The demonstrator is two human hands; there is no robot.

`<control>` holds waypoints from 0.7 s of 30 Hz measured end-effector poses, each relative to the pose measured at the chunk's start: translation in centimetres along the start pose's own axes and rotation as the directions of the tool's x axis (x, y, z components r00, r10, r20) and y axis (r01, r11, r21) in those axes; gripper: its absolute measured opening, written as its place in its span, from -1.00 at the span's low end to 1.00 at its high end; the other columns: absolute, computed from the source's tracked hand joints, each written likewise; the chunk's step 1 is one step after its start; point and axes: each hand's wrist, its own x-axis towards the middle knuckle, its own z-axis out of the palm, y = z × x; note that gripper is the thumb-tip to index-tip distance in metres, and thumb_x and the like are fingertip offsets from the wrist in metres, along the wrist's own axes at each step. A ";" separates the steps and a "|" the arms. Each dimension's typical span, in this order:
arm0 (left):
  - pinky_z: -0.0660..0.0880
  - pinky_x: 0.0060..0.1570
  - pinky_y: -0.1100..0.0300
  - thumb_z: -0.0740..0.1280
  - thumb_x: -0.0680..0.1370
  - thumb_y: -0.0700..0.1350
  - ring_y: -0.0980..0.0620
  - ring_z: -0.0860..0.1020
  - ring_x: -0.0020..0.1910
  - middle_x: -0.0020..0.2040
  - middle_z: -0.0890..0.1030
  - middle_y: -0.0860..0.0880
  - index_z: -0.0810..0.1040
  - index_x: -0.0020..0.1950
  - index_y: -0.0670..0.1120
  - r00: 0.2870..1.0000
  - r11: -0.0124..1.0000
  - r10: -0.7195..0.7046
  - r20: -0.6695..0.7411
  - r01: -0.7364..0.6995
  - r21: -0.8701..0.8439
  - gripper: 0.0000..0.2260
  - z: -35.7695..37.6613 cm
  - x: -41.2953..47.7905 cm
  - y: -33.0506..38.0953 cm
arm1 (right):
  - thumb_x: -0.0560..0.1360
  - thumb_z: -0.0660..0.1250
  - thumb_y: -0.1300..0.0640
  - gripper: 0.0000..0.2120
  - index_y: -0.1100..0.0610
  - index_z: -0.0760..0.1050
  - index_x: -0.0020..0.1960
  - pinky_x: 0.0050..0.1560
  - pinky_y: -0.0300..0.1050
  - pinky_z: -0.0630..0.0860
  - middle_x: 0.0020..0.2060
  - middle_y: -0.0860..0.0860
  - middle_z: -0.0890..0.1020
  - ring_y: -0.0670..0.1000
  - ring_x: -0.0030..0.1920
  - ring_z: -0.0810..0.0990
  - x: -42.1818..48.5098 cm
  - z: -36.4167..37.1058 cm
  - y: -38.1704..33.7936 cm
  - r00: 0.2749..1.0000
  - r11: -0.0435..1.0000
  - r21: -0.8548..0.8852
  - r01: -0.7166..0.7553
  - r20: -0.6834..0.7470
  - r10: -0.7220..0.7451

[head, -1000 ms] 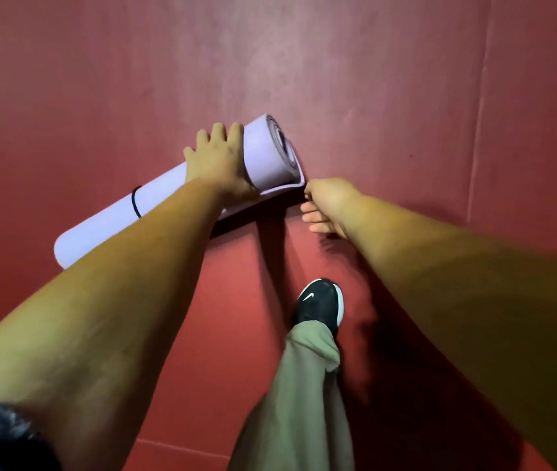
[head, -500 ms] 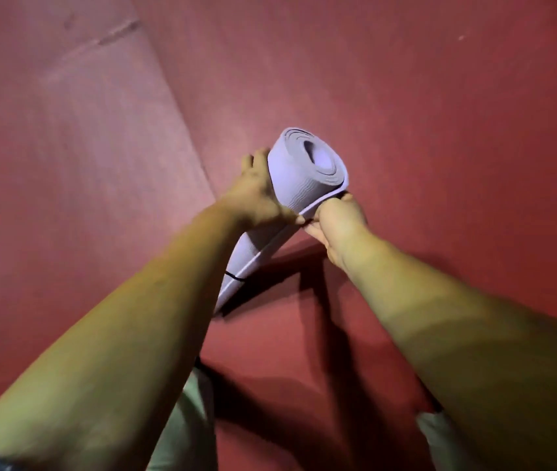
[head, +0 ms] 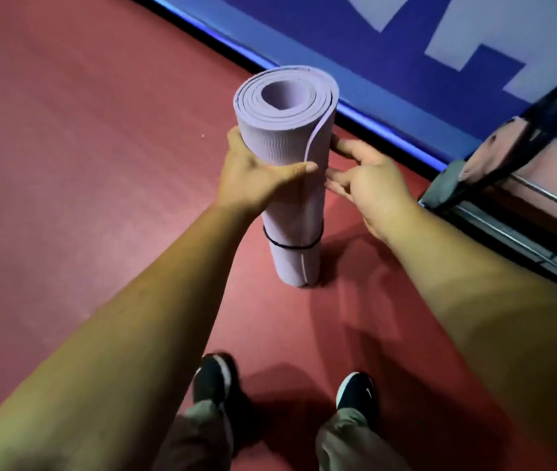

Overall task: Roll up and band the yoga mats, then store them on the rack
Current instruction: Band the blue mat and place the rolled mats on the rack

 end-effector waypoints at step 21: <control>0.69 0.07 -0.18 0.69 0.13 0.37 -0.01 0.67 0.20 0.40 0.55 0.04 0.12 0.64 0.06 0.981 0.977 0.041 0.188 0.000 -0.214 0.25 22.5 13.2 0.8 | 0.19 0.70 -0.18 0.34 0.08 -0.04 0.71 0.39 0.23 0.44 0.59 0.08 0.28 0.28 0.44 0.38 14.8 -15.3 19.5 0.754 0.554 -0.832 -0.042 -0.391 -0.528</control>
